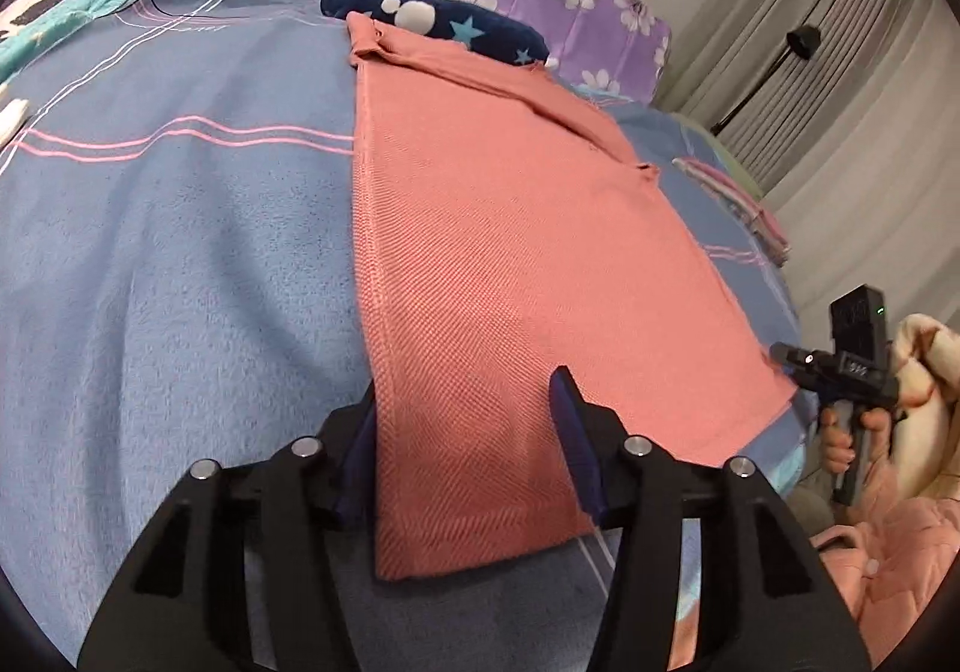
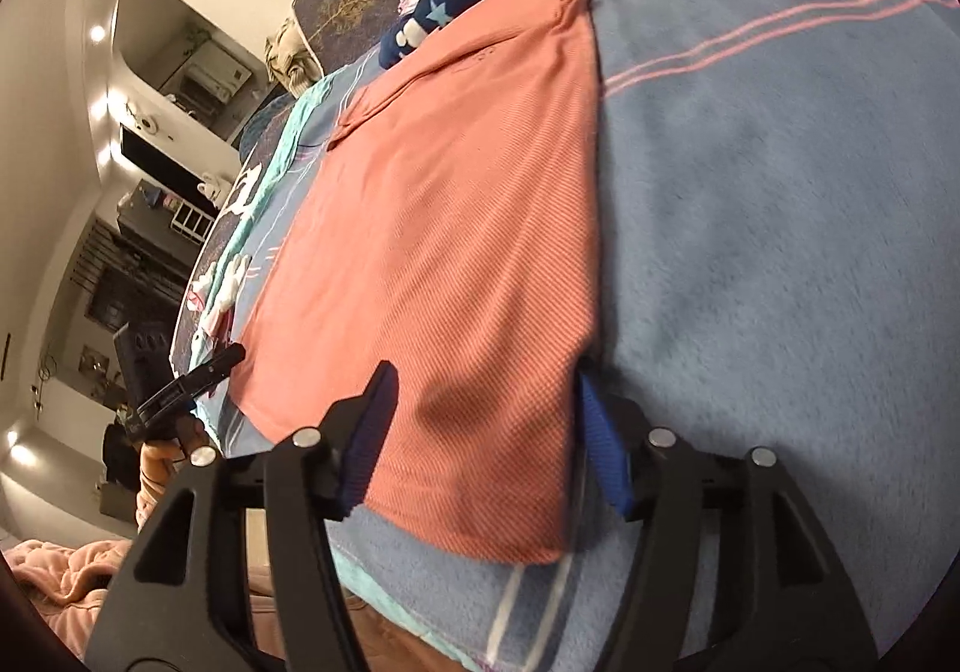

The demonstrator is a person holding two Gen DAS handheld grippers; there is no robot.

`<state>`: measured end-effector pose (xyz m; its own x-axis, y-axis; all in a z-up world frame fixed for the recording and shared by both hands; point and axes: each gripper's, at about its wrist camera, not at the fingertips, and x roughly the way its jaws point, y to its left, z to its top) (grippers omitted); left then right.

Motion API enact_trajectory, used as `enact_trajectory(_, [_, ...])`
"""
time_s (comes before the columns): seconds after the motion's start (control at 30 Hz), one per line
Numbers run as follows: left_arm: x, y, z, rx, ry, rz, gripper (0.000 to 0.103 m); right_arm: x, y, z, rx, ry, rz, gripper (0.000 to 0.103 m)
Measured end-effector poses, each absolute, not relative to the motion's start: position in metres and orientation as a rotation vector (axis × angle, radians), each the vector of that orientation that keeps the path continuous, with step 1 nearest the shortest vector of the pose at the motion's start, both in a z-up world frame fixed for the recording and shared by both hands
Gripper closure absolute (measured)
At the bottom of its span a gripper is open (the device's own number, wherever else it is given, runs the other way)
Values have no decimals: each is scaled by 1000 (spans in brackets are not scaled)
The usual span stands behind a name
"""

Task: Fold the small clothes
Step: 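Grasp the hem with both grippers and lift it toward the collar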

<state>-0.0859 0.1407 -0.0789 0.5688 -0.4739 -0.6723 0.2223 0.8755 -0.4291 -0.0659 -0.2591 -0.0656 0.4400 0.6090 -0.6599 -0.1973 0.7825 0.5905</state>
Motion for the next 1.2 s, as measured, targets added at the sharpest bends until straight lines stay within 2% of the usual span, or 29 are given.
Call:
enact_trajectory(0.03, [-83, 142, -80, -320, 881, -418, 90, -63, -259, -67, 465, 1000, 509, 69])
enact_trajectory(0.07, [-79, 145, -81, -345, 889, -430, 99, -61, -261, -68, 484, 1003, 500, 90])
enact_trajectory(0.1, [-76, 147, -81, -384, 889, -440, 99, -59, -262, -69, 502, 1004, 500, 96])
enact_trajectory(0.17, [-77, 142, -69, -341, 856, -436, 99, -60, -261, -58, 495, 969, 493, 97])
enact_trajectory(0.4, [-107, 132, 21, -258, 613, -492, 99, -96, -279, 34, 486, 719, 572, 98])
enact_trajectory(0.63, [-171, 129, 59, -197, 524, -521, 98, -164, -306, 74, 416, 610, 523, 99])
enact_trajectory(0.83, [-134, 115, 44, -182, 576, -492, 98, -114, -290, 44, 429, 697, 453, 99])
enact_trajectory(1.0, [-100, 118, 53, -174, 553, -456, 98, -72, -283, 57, 412, 622, 432, 99])
enact_trajectory(1.2, [-45, 122, 62, -167, 554, -409, 98, -1, -275, 69, 388, 614, 419, 99])
